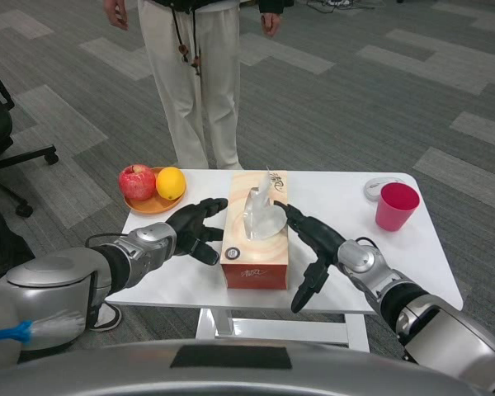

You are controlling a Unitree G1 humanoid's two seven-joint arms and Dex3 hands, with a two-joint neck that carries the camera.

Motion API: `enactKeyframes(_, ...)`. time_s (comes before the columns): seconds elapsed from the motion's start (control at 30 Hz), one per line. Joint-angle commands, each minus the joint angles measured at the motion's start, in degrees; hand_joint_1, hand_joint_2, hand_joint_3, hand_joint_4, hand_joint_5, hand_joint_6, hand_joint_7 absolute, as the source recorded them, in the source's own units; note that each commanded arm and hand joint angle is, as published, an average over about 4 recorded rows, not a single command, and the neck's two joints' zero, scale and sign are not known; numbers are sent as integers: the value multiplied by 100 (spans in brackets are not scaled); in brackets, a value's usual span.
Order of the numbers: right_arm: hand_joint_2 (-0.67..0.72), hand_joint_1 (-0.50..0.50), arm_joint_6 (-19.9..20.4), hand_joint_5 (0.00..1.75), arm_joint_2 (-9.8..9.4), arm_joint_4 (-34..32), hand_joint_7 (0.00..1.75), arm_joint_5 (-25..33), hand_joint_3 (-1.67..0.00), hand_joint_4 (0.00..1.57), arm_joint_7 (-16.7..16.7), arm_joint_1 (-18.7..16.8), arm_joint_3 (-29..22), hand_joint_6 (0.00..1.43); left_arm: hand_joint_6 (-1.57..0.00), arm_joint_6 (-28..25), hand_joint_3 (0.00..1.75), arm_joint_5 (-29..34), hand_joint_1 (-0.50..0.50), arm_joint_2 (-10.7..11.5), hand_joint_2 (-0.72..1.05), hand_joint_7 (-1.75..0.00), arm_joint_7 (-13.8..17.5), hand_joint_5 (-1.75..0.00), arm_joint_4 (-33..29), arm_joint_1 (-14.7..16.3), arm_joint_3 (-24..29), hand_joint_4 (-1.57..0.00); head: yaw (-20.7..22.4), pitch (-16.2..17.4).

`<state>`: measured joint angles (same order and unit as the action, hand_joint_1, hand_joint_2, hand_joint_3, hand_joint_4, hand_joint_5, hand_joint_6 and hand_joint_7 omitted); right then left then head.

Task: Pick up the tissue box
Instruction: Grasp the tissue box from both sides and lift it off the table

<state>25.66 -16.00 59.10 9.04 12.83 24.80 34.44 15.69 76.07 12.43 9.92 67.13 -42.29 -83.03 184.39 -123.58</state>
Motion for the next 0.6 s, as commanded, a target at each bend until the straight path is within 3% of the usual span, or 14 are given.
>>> enactKeyframes(0.03,22,-14,10,10,45,-131,0,-8,-16,0,49,144,-60,0,0,92,7,22,50,27,-64,-21,89,-92,-122,-113,85,0,0,-1)
enactKeyframes(0.27,22,-8,10,10,45,-179,0,-10,-16,0,35,146,-69,0,0,154,9,-116,50,31,-64,-21,115,-92,-247,-113,256,0,-10,-16)
enactKeyframes(0.6,22,-8,16,10,29,-305,0,-12,-16,0,35,124,-120,0,0,222,9,-321,50,49,-64,-21,150,-98,-486,-113,575,0,-23,-26)
